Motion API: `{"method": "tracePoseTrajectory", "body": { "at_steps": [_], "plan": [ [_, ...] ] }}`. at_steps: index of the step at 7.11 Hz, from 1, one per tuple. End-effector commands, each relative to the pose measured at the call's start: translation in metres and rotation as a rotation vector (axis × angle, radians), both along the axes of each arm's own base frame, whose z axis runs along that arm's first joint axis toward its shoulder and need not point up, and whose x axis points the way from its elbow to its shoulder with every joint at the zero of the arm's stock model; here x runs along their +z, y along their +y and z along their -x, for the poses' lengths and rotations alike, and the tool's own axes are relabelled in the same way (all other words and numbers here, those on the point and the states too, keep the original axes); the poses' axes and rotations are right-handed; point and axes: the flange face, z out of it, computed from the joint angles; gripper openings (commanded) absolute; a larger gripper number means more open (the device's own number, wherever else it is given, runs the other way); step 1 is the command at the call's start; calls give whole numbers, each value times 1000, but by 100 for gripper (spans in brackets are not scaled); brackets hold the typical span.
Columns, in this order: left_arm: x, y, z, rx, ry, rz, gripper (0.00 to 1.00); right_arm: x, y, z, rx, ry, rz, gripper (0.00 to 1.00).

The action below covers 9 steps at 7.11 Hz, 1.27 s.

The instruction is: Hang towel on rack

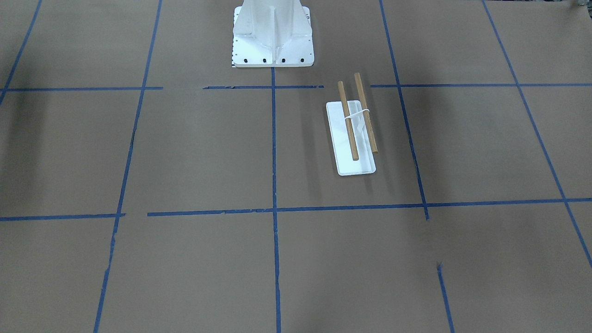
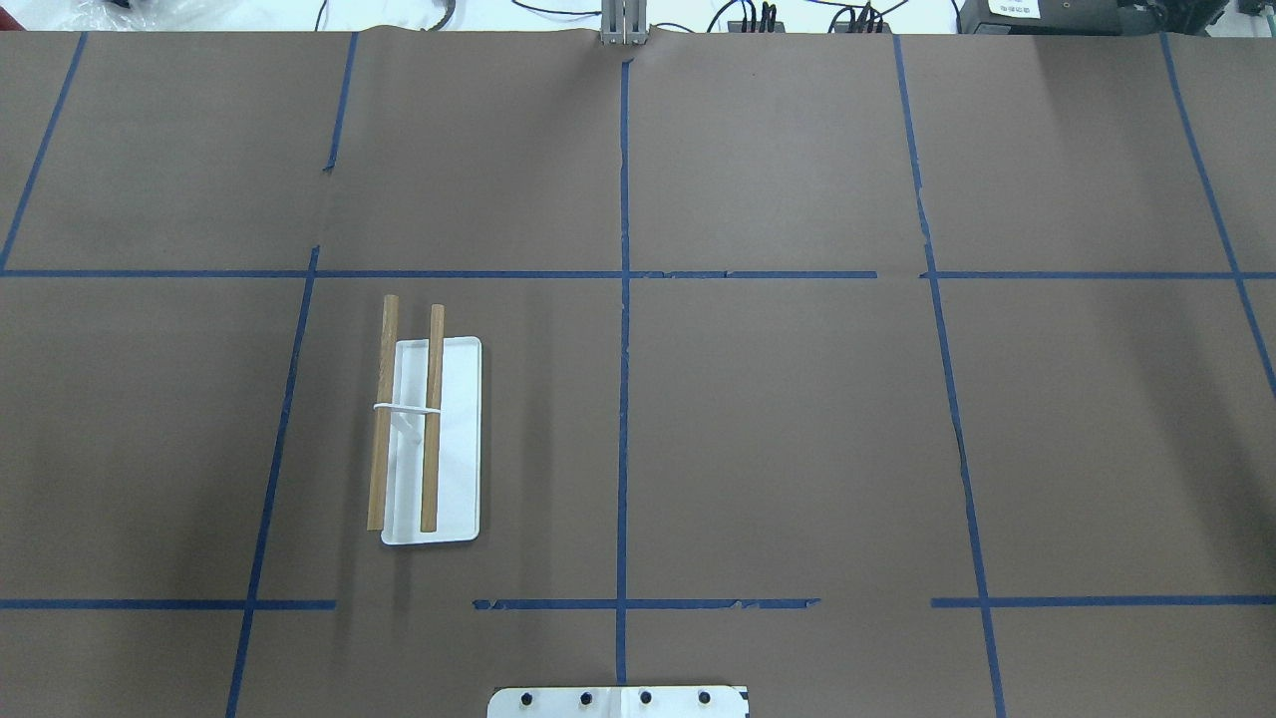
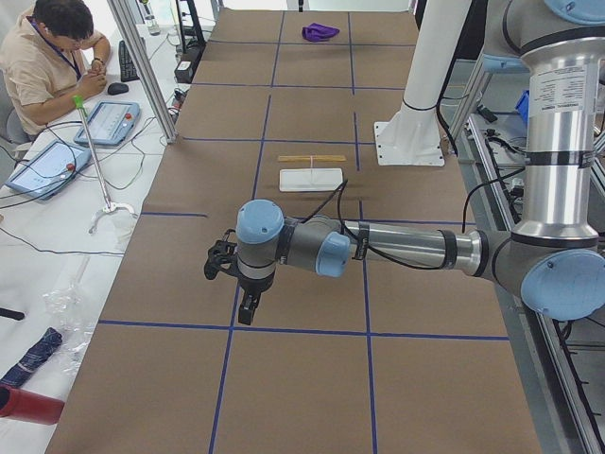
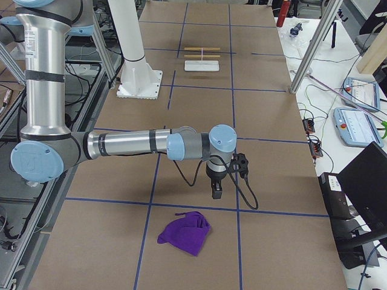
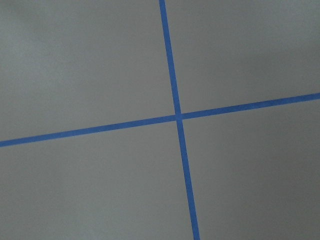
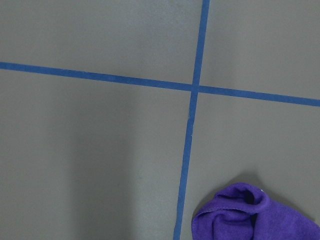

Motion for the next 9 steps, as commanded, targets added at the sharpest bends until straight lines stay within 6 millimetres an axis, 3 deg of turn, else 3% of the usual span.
{"method": "tracePoseTrajectory", "body": {
  "at_steps": [1,4,5,7,8,9],
  "plan": [
    [1,0,0,0,0,1,100,0,0,0,0,0,0,100],
    [-19,-8,-3,6,-6,-44,100,-7,-2,3,-12,-1,-40,100],
    [-54,-9,-2,7,1,-174,100,-16,-8,9,-20,-13,-138,100],
    [-67,-8,-3,12,-2,-310,100,-27,-10,43,-88,-32,-273,100],
    [-76,-24,-6,10,5,-410,100,-38,-15,55,-108,-37,-303,100],
    [-80,-31,-7,8,9,-518,100,-25,-5,52,-114,-21,-288,100]
  ]
}}
